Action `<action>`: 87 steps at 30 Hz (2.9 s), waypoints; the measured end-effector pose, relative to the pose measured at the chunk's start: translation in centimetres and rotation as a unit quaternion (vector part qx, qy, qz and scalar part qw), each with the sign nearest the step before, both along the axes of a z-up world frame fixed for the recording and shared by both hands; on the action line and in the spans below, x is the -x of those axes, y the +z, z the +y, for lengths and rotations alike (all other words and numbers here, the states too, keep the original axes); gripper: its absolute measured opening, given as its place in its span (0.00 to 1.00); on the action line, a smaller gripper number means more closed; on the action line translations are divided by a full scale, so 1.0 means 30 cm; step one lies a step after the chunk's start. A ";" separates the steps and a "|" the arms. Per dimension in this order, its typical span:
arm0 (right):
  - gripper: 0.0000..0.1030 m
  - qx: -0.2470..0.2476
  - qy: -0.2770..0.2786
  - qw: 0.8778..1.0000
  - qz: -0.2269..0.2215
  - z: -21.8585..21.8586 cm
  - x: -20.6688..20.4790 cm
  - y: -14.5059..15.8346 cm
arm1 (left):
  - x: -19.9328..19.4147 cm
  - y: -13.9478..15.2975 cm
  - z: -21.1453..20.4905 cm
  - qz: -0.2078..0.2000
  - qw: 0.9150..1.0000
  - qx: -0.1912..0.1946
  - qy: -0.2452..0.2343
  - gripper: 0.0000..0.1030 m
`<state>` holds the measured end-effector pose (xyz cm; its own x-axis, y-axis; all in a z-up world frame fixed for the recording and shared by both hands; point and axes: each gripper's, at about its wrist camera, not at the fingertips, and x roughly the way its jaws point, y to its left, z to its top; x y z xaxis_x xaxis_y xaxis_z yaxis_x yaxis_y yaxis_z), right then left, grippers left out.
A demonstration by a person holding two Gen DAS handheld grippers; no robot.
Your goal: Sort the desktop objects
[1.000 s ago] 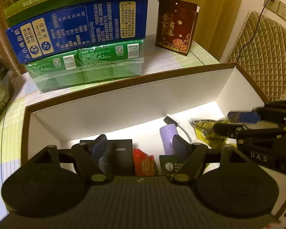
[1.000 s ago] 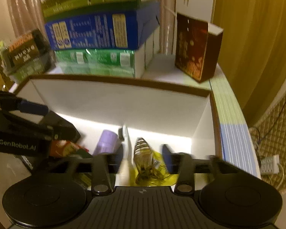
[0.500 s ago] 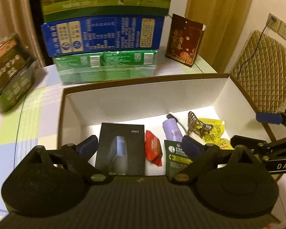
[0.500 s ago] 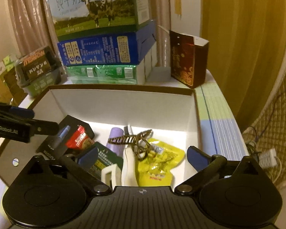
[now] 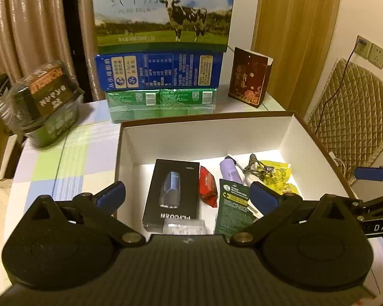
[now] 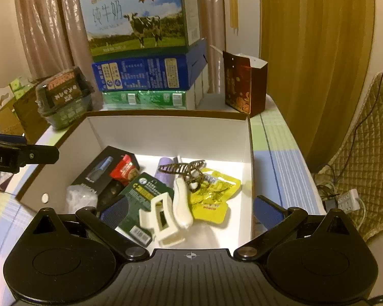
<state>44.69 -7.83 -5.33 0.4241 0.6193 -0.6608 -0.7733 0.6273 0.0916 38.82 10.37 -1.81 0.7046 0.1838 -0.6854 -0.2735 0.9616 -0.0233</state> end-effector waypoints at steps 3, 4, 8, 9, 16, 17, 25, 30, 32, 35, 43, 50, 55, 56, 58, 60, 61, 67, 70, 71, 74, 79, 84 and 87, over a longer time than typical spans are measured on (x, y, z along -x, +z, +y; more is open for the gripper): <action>0.98 -0.005 -0.004 1.000 -0.001 -0.035 0.034 0.021 | 0.058 0.025 -0.025 -0.007 1.000 0.000 0.007 0.99; 0.98 -0.006 -0.005 1.000 -0.001 -0.047 0.043 0.029 | 0.077 0.031 -0.033 -0.008 1.000 0.001 0.008 0.99; 0.98 -0.011 -0.010 1.000 0.000 -0.091 0.077 0.057 | 0.145 0.054 -0.064 -0.002 1.000 0.009 0.018 0.99; 0.98 -0.012 -0.009 1.000 0.001 -0.101 0.089 0.064 | 0.160 0.059 -0.072 0.002 1.000 0.010 0.023 0.99; 0.98 -0.008 -0.010 1.000 0.004 -0.169 0.165 0.080 | 0.272 0.081 -0.131 0.014 0.998 0.003 0.060 0.99; 0.98 -0.006 -0.004 1.000 0.006 -0.178 0.178 0.079 | 0.290 0.083 -0.138 0.014 0.998 0.005 0.064 0.99; 0.98 0.010 0.026 1.000 -0.001 -0.248 0.278 0.076 | 0.426 0.096 -0.209 0.015 0.996 0.006 0.090 0.99; 0.98 0.011 0.034 0.999 0.001 -0.299 0.316 0.077 | 0.489 0.101 -0.265 0.019 0.995 0.003 0.097 0.99; 0.98 0.012 0.038 0.999 0.001 -0.319 0.331 0.080 | 0.512 0.103 -0.290 0.020 0.995 0.000 0.098 0.99; 0.98 0.010 0.046 0.999 0.000 -0.348 0.353 0.087 | 0.546 0.107 -0.327 0.020 0.995 -0.003 0.102 0.99; 0.98 0.019 0.070 0.997 -0.007 -0.410 0.419 0.083 | 0.622 0.116 -0.413 0.017 0.994 -0.005 0.112 0.99; 0.98 0.022 0.085 0.996 -0.010 -0.470 0.464 0.078 | 0.688 0.113 -0.488 0.020 0.992 -0.007 0.122 0.99; 0.98 0.023 0.093 0.995 -0.012 -0.509 0.491 0.077 | 0.728 0.108 -0.533 0.021 0.992 -0.009 0.128 0.99; 0.98 0.023 0.094 0.995 -0.012 -0.517 0.497 0.076 | 0.736 0.107 -0.542 0.021 0.991 -0.010 0.130 0.99; 0.98 0.024 0.096 0.995 -0.012 -0.530 0.505 0.074 | 0.751 0.104 -0.558 0.021 0.991 -0.012 0.130 0.99; 0.98 0.026 0.098 0.995 -0.012 -0.544 0.513 0.070 | 0.764 0.098 -0.574 0.023 0.991 -0.012 0.131 0.99; 0.98 0.026 0.098 0.995 -0.011 -0.551 0.517 0.069 | 0.769 0.096 -0.583 0.024 0.991 -0.013 0.132 0.99; 0.98 0.031 0.103 0.994 -0.008 -0.579 0.539 0.061 | 0.805 0.074 -0.614 0.034 0.990 -0.010 0.137 0.99; 0.98 0.034 0.106 0.994 -0.006 -0.589 0.548 0.056 | 0.821 0.062 -0.627 0.040 0.989 -0.009 0.139 0.99; 0.98 0.034 0.106 0.994 -0.005 -0.591 0.551 0.054 | 0.827 0.058 -0.630 0.041 0.989 -0.007 0.140 0.99; 0.98 0.038 0.107 0.994 -0.004 -0.597 0.557 0.049 | 0.836 0.052 -0.639 0.044 0.989 -0.006 0.142 0.99; 0.98 0.041 0.109 0.993 -0.003 -0.603 0.565 0.044 | 0.849 0.051 -0.650 0.043 0.989 -0.007 0.144 0.99; 0.98 0.044 0.112 0.993 -0.004 -0.611 0.573 0.040 | 0.851 0.053 -0.660 0.041 0.989 -0.009 0.145 0.99; 0.98 0.047 0.113 0.993 -0.001 -0.615 0.575 0.034 | 0.849 0.051 -0.661 0.042 0.988 -0.007 0.146 0.99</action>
<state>27.45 -26.29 -4.32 0.2838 0.6346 -0.7188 -0.8950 0.4444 0.0389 13.35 -9.47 -0.28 0.5617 0.3806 -0.7346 -0.5391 0.8419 0.0240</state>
